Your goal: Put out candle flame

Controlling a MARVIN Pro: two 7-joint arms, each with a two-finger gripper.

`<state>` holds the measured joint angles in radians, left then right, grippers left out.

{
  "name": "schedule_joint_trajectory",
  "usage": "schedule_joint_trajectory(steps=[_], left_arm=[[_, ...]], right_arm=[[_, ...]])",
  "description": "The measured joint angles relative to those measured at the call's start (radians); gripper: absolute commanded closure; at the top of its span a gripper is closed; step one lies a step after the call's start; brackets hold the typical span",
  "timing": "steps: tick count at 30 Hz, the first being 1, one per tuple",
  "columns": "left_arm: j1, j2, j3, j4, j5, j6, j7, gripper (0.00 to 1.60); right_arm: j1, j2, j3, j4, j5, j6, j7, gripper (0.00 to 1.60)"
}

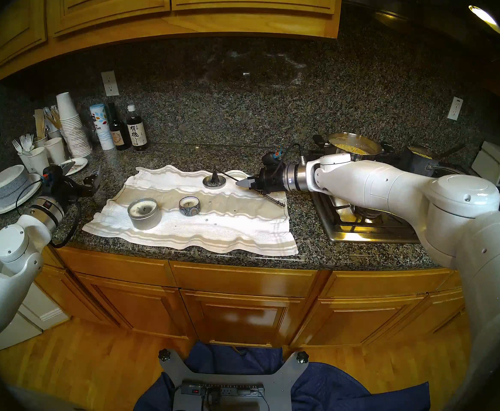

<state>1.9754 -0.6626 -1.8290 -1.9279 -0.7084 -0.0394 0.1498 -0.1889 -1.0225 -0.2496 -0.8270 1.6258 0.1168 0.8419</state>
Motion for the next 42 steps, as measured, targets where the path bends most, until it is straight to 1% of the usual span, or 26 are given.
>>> schedule_joint_trajectory(steps=[6, 8, 9, 10, 13, 17, 18, 20, 23, 24, 26, 27, 28, 29, 30, 35, 42], left_arm=[[0.0, 0.0, 0.001, -0.001, 0.0, 0.0, -0.001, 0.0], [0.0, 0.001, 0.002, -0.001, 0.0, 0.0, -0.002, 0.0], [0.0, 0.001, 0.002, -0.002, 0.0, 0.0, -0.002, 0.0], [0.0, 0.001, 0.002, -0.002, 0.0, 0.0, -0.002, 0.0], [-0.001, 0.001, 0.003, -0.003, 0.0, 0.0, -0.004, 0.0], [-0.001, 0.001, 0.004, -0.003, 0.0, 0.0, -0.005, 0.0], [-0.001, 0.001, 0.005, -0.003, 0.0, 0.0, -0.005, 0.0], [-0.001, 0.001, 0.005, -0.003, 0.0, 0.0, -0.005, 0.0], [-0.001, 0.001, 0.006, -0.004, 0.0, 0.0, -0.005, 0.0], [-0.001, 0.001, 0.006, -0.004, 0.0, 0.0, -0.005, 0.0], [-0.001, 0.001, 0.007, -0.004, 0.0, 0.0, -0.006, 0.0], [-0.001, 0.001, 0.007, -0.004, 0.0, 0.0, -0.006, 0.0], [-0.001, 0.001, 0.007, -0.004, 0.0, 0.0, -0.006, 0.0], [-0.001, 0.001, 0.007, -0.004, 0.0, 0.0, -0.006, 0.0], [-0.001, 0.001, 0.007, -0.004, 0.0, 0.0, -0.006, 0.0], [-0.001, 0.001, 0.007, -0.006, 0.0, 0.0, -0.006, 0.0], [0.0, 0.001, 0.006, -0.008, 0.0, 0.0, -0.006, 0.0]], right_arm=[[-0.003, -0.006, -0.002, 0.007, 0.0, -0.001, 0.001, 1.6], [-0.003, -0.007, -0.002, 0.008, 0.0, -0.002, 0.001, 1.45], [-0.004, -0.007, -0.002, 0.008, 0.0, -0.002, 0.001, 1.35], [-0.004, -0.007, -0.002, 0.008, 0.0, -0.003, 0.001, 1.17], [-0.005, -0.007, -0.002, 0.008, 0.001, -0.004, 0.001, 0.95], [-0.006, -0.003, -0.002, 0.001, 0.001, -0.007, 0.001, 0.8], [-0.006, -0.002, -0.002, 0.0, 0.001, -0.007, 0.0, 0.72], [-0.006, 0.001, -0.001, -0.005, 0.001, -0.009, 0.0, 0.64], [-0.005, 0.004, -0.001, -0.009, 0.001, -0.011, -0.001, 0.63], [-0.005, 0.005, -0.001, -0.011, 0.001, -0.012, -0.001, 0.59], [-0.005, 0.008, -0.001, -0.014, 0.001, -0.015, -0.003, 0.55], [-0.005, 0.009, 0.0, -0.015, 0.001, -0.015, -0.003, 0.5], [-0.004, 0.01, 0.0, -0.017, 0.001, -0.017, -0.004, 0.4], [-0.004, 0.012, 0.0, -0.019, 0.001, -0.018, -0.005, 0.4], [-0.003, 0.012, 0.001, -0.019, 0.001, -0.019, -0.006, 0.26], [0.003, 0.021, 0.003, -0.028, 0.001, -0.025, -0.011, 0.22], [0.018, 0.036, 0.009, -0.049, -0.001, -0.036, -0.016, 0.21]])
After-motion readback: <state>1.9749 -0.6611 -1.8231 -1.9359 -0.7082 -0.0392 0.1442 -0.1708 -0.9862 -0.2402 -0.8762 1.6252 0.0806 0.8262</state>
